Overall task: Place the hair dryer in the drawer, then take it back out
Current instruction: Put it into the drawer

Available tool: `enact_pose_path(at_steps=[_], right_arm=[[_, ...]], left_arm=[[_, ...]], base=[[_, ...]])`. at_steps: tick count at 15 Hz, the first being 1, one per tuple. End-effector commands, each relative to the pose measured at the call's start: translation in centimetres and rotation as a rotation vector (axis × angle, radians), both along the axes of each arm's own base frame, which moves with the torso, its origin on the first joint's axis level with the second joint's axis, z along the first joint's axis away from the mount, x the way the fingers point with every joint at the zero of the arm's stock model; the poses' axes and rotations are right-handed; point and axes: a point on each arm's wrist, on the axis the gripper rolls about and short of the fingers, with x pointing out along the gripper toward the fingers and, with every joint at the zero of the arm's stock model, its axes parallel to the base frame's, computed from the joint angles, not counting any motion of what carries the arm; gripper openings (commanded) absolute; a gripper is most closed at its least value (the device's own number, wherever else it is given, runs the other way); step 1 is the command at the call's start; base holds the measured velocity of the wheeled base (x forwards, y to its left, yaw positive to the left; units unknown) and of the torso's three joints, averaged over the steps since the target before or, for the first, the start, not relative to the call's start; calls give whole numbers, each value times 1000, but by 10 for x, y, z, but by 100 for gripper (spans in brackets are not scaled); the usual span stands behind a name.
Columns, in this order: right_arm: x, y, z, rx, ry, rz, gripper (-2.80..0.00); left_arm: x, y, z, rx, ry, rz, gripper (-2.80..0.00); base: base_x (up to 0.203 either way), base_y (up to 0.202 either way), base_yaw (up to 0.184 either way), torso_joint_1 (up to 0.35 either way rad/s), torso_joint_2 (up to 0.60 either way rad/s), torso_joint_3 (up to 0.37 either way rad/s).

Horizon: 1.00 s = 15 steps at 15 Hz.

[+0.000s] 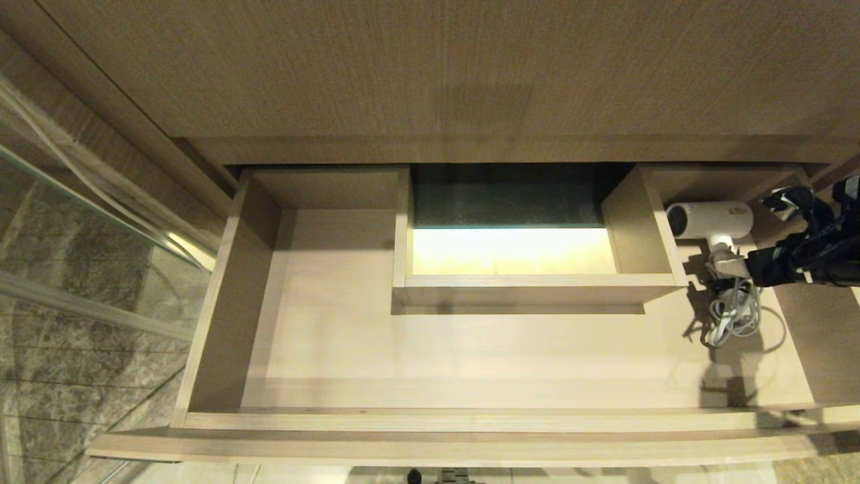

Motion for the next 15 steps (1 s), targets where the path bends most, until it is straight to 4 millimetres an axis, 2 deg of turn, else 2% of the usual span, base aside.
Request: enact_pose_path(at_steps=[1, 2, 3, 7, 11, 13, 15], right_arm=[[-24, 5, 35, -29, -67, -9, 0], [-36, 8, 44, -28, -64, -16, 0], [-47, 11, 48, -24, -57, -20, -280], [-105, 35, 71, -2, -8, -20, -280], [-153, 55, 77, -16, -13, -26, -280], [-177, 64, 73, -42, 8, -54, -280], [-202, 72, 58, -78, 132, -65, -280]], left_arm=[[0, 0, 0, 0, -1, 1, -280], [0, 0, 0, 0, -1, -1, -280], [0, 0, 0, 0, -1, 1, -280], [0, 0, 0, 0, -1, 1, -280], [0, 0, 0, 0, -1, 0, -280], [0, 0, 0, 0, -1, 1, -280], [0, 0, 0, 0, -1, 1, -280]], base=[[0, 0, 0, 0, 0, 0], [0, 0, 0, 0, 0, 0], [0, 0, 0, 0, 0, 0], [0, 0, 0, 0, 0, 0], [0, 0, 0, 0, 0, 0], [0, 0, 0, 0, 0, 0], [0, 0, 0, 0, 0, 0]])
